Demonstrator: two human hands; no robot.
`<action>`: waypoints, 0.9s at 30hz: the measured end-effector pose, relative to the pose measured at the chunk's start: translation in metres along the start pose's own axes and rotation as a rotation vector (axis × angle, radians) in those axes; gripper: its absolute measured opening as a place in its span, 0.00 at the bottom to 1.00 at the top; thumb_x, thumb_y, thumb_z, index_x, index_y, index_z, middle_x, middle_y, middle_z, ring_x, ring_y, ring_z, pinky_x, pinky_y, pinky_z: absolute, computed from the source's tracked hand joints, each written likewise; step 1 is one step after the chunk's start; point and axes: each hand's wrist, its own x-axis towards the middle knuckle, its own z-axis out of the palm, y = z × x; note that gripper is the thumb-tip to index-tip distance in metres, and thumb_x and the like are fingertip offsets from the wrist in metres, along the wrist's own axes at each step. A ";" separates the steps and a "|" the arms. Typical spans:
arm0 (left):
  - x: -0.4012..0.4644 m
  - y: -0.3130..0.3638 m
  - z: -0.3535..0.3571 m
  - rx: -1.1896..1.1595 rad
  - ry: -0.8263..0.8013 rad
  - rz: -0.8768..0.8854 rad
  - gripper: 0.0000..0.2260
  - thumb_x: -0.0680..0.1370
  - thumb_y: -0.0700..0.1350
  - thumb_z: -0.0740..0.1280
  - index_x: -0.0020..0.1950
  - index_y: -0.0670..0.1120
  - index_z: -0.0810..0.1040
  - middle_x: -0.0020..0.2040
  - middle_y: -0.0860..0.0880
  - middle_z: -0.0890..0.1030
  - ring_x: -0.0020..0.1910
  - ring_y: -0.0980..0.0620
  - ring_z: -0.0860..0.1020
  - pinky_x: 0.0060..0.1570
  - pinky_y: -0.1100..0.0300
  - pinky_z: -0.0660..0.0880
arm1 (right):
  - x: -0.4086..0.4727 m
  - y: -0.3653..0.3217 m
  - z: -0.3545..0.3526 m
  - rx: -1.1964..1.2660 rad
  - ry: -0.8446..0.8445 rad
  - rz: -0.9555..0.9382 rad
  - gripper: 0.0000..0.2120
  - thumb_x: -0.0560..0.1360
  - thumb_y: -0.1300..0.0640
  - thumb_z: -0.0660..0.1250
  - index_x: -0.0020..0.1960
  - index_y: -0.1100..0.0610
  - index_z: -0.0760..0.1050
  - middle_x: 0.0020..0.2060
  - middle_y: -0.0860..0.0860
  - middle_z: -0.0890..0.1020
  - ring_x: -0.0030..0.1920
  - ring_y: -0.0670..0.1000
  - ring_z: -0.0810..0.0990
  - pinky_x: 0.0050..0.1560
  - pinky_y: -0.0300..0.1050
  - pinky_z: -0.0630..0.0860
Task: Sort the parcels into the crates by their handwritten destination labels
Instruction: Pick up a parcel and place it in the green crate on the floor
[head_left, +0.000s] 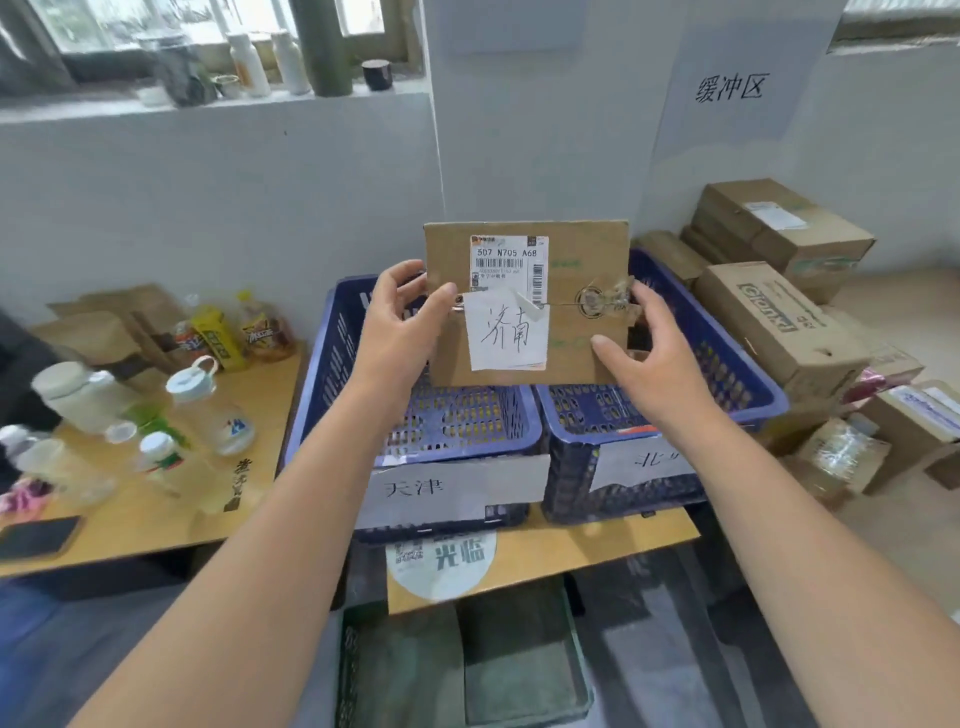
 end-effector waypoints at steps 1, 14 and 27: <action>-0.010 0.001 -0.009 0.011 0.004 0.002 0.19 0.78 0.51 0.69 0.68 0.55 0.72 0.63 0.57 0.80 0.59 0.56 0.80 0.49 0.56 0.77 | -0.008 -0.002 0.007 0.010 -0.016 -0.009 0.30 0.79 0.53 0.69 0.77 0.45 0.61 0.65 0.30 0.70 0.63 0.30 0.70 0.57 0.28 0.71; -0.202 -0.024 -0.114 0.116 0.236 -0.018 0.22 0.80 0.44 0.68 0.72 0.58 0.71 0.66 0.56 0.78 0.60 0.57 0.80 0.60 0.48 0.79 | -0.144 -0.027 0.075 0.100 -0.223 -0.085 0.23 0.80 0.48 0.65 0.74 0.42 0.66 0.57 0.30 0.74 0.57 0.33 0.74 0.60 0.45 0.75; -0.274 -0.068 -0.241 0.118 0.342 -0.069 0.23 0.76 0.45 0.69 0.70 0.59 0.74 0.66 0.55 0.79 0.61 0.51 0.80 0.62 0.43 0.77 | -0.237 -0.048 0.184 0.020 -0.310 -0.043 0.23 0.79 0.45 0.67 0.71 0.38 0.64 0.48 0.41 0.74 0.47 0.47 0.77 0.43 0.44 0.73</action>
